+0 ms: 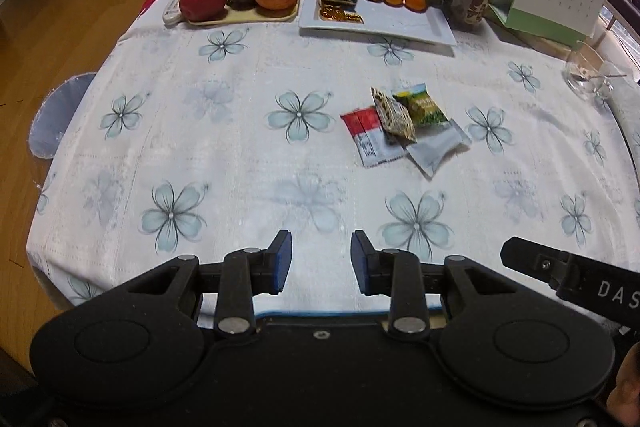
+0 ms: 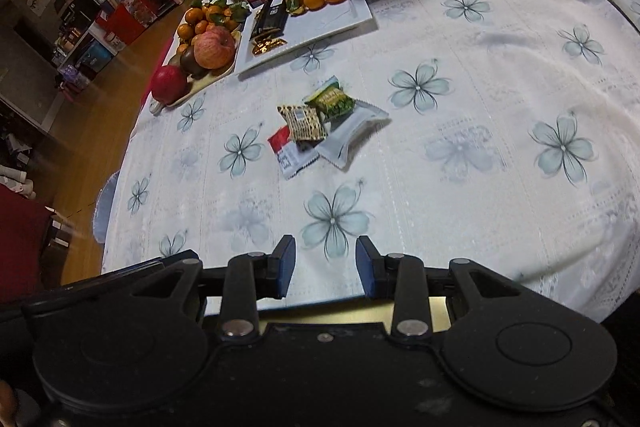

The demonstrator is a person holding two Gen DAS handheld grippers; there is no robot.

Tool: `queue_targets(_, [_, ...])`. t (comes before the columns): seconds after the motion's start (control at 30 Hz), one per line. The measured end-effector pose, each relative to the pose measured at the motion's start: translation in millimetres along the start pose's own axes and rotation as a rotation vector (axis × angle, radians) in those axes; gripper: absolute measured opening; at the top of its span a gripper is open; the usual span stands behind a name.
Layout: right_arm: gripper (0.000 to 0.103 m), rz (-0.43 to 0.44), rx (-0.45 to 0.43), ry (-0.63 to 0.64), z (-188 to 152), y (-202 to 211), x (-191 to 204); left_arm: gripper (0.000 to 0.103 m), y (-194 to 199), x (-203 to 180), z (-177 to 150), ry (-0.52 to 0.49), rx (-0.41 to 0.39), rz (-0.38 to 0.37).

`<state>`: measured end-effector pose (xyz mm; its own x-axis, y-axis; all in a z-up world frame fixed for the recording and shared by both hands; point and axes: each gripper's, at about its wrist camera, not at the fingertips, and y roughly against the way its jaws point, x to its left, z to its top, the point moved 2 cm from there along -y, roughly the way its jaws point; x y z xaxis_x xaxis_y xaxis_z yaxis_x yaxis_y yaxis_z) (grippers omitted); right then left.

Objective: Organize snacks
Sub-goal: 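Withdraw both open tools from the tray toward the remaining snacks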

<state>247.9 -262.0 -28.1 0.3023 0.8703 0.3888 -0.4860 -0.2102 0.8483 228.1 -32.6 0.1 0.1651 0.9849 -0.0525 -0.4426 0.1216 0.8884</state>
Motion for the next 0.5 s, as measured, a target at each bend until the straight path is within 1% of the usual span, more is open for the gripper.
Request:
queue_targets(0.13, [0.036,-0.029,-0.019,0.006,35,-21,4,0.042,-14,2,31,0.027,-0.004,-0.006])
queue_targets(0.3, [0.036,-0.033,-0.002,-0.05,70,-51,-2,0.042,-34,4,65,0.061,-0.004,0.022])
queue_targets(0.5, [0.036,-0.046,0.008,-0.1,105,-86,-4,0.042,-65,11,84,0.115,0.044,0.02])
